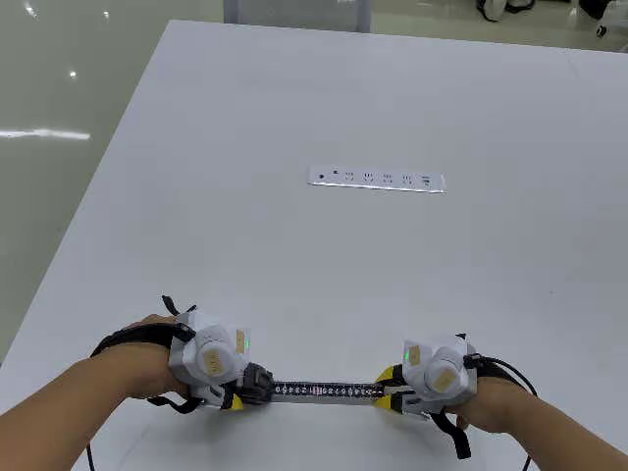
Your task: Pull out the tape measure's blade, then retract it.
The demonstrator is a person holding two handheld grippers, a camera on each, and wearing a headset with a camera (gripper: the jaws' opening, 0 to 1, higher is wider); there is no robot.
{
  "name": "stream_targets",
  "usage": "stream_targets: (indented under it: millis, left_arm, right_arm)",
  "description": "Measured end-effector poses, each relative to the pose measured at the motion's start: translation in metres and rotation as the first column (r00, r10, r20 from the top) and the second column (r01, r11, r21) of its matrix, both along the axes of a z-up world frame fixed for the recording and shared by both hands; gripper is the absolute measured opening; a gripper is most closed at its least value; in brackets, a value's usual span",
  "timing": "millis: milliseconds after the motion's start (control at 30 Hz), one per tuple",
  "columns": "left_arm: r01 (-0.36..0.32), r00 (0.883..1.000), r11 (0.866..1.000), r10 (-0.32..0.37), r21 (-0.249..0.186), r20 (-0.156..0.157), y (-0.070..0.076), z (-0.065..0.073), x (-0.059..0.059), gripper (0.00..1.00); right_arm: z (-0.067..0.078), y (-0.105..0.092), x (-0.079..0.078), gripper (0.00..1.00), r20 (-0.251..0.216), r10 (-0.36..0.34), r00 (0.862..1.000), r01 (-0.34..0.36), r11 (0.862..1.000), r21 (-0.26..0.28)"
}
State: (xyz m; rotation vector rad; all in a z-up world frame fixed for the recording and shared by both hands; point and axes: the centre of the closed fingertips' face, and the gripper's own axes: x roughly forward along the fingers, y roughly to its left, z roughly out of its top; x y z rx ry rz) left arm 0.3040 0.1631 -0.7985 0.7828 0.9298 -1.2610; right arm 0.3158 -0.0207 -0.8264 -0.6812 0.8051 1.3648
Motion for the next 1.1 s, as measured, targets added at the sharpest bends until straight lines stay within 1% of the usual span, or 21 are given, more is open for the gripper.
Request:
stream_targets:
  millis: [1100]
  left_arm:
    - [-0.005, 1.0, 1.0, 0.005, 0.0, 0.0, 0.001, -0.001, 0.001, 0.35]
  right_arm:
    - [0.001, -0.015, 0.002, 0.12, -0.008, -0.013, 1.0, 0.013, 1.0, -0.01]
